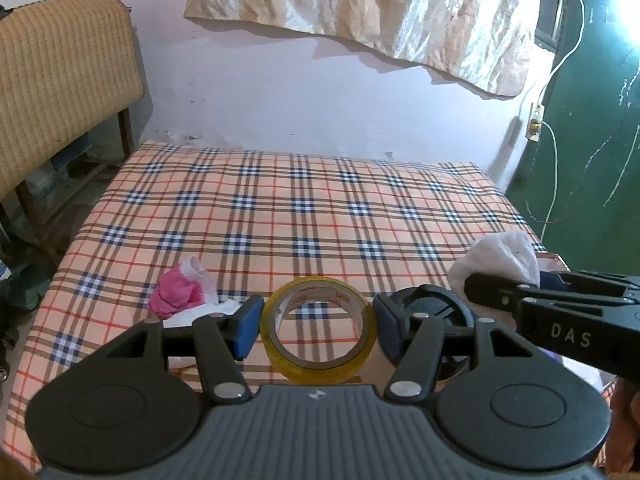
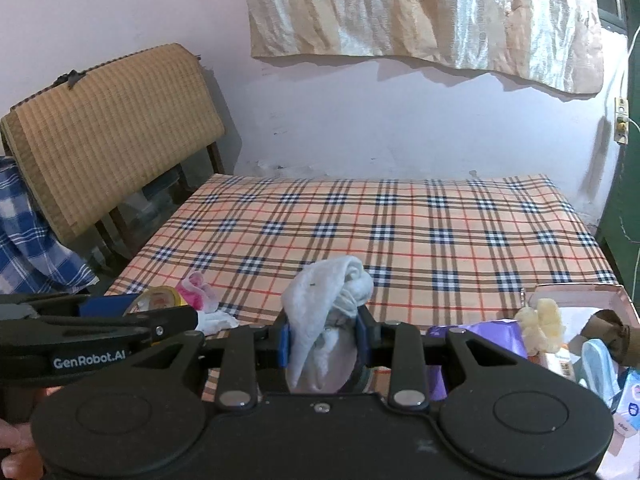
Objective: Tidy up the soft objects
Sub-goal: 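Carry the tape roll and white sock with both grippers over the white box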
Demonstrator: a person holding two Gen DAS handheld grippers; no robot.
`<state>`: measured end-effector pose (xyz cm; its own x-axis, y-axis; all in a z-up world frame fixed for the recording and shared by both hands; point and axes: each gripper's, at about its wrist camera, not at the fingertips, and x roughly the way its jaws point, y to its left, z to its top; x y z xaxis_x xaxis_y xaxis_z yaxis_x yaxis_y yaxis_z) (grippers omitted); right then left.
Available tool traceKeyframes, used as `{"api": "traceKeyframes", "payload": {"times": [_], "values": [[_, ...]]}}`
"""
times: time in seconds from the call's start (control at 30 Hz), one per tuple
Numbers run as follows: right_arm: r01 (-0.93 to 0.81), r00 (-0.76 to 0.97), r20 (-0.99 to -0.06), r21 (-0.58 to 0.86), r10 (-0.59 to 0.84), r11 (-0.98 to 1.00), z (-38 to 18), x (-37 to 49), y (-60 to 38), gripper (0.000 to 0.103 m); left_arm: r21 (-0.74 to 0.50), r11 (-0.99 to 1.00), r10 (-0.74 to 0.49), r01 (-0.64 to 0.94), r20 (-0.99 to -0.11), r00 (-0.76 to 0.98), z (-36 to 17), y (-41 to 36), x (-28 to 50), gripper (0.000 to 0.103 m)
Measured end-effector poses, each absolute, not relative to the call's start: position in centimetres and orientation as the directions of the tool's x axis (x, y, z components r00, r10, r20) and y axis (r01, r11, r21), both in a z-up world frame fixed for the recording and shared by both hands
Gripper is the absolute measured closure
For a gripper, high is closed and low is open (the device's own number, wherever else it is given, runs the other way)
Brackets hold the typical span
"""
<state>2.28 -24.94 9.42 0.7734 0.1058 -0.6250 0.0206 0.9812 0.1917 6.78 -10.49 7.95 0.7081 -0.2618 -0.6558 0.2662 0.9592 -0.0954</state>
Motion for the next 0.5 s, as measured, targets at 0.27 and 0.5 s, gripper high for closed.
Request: {"api": "traceKeyframes", "payload": {"times": [0.27,0.5], "values": [[0.047,0.777,-0.624,0.184,0.079,0.982,9.5,1.6,-26.9,0.065,-0.107,0.947,-0.296,0.303,-0.655,0.695,7.8,-12.3,6.5,0.042],[0.074,0.776,-0.628,0.18,0.057,0.981,9.2,1.1,-28.6,0.065,-0.11,0.936,-0.319,0.333,-0.663,0.678,7.5,-13.8,6.5,0.042]]}}
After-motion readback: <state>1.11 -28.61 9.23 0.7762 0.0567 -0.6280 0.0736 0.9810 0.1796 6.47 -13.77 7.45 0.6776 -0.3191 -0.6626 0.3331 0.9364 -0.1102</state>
